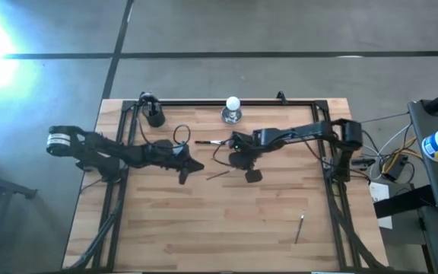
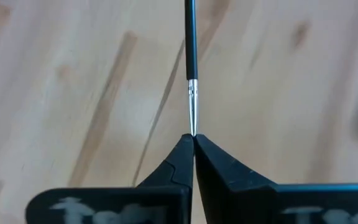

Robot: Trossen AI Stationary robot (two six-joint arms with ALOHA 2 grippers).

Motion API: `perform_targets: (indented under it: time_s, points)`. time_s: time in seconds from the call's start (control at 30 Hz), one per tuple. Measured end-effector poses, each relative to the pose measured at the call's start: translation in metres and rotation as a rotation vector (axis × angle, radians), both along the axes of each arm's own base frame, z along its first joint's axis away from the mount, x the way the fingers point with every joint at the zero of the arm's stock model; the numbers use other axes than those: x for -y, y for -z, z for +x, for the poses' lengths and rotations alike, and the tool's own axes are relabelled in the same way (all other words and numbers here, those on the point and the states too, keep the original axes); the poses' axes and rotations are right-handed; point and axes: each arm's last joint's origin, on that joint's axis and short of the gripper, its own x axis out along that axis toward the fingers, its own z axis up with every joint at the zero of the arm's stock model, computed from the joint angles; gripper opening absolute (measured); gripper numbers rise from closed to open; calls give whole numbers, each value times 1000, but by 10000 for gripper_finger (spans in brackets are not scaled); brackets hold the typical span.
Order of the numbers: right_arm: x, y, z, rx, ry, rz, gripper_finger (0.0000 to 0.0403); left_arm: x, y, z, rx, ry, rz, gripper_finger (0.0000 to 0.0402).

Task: Put items in baskets/containers
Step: Put the black eyeshadow brush into the black brush holder

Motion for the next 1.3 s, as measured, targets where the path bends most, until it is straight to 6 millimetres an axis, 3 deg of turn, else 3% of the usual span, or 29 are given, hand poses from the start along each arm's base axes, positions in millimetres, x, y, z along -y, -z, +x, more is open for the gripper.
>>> perform_targets:
  time_s: [0.23, 0.4, 0.7, 1.03, 1.3]
  points:
    - [-25, -30, 1, 88, -6, -168, 8, 1, -23, 22, -72, 104, -57, 119]
    - [-46, -46, 5, 140, -70, -324, 8, 1, -43, 35, -149, 156, -84, 145]
    - [-74, -74, 17, 221, -179, -531, 8, -1, -72, 47, -232, 172, -66, 147]
    - [-79, -96, 25, 283, -239, -610, 8, -2, -90, 52, -209, 190, -100, 147]
    - [-82, -101, 27, 301, -265, -624, 8, -11, -86, 62, -229, 206, -178, 117]
